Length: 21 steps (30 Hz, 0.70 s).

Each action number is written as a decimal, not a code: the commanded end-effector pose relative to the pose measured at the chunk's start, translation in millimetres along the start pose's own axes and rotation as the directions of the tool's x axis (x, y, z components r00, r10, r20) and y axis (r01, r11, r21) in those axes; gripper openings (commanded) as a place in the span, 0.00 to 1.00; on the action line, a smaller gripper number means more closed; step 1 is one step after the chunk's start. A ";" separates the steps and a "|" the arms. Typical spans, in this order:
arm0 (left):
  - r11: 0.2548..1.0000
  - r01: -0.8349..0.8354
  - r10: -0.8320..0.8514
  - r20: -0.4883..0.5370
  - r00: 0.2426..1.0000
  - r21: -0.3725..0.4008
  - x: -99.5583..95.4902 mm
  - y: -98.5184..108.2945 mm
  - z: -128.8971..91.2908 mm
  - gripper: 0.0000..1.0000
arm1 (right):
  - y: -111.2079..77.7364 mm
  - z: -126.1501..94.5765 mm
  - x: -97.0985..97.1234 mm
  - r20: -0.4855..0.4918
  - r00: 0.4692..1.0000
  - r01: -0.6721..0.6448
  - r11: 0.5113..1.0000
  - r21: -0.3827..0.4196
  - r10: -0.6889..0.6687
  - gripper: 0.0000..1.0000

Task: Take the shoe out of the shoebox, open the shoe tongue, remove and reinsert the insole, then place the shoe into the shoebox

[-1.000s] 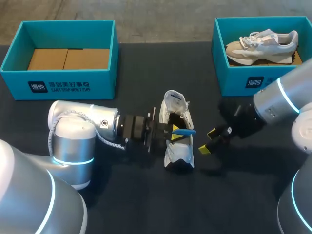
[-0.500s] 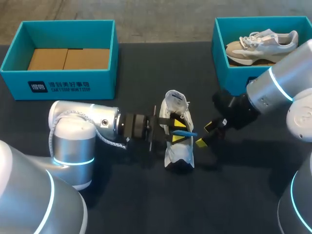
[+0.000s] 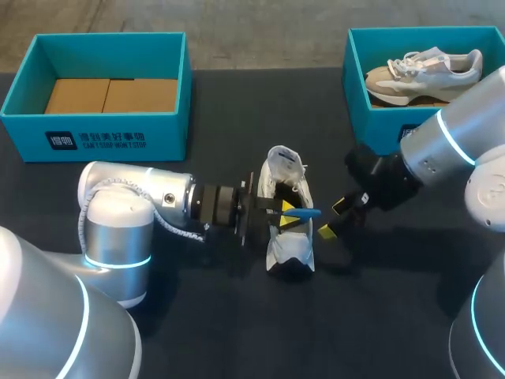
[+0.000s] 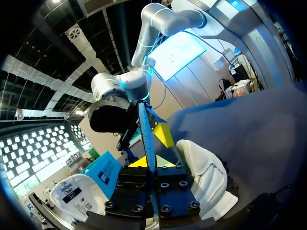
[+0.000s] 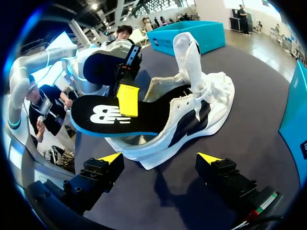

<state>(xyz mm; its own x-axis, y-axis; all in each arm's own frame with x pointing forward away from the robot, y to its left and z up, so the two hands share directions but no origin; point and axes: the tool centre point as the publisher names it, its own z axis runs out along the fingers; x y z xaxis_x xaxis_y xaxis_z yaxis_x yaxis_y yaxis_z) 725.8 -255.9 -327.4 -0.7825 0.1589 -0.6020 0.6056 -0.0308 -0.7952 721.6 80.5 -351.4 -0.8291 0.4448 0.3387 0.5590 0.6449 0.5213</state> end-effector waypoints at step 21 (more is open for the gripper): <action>1.000 -0.020 0.020 0.004 1.000 0.002 -5.9 1.2 -1.2 0.36 | -0.6 -5.4 0.5 0.022 1.000 -0.003 1.000 0.021 0.002 1.00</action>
<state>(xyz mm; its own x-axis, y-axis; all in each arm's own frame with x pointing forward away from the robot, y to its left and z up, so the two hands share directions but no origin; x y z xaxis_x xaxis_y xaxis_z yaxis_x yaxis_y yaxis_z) 734.0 -258.3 -328.5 -0.7734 0.1599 -0.6134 0.6165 -0.0356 -0.7866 721.6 75.9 -346.6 -0.8282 0.4569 0.3245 0.5601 0.6565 0.5052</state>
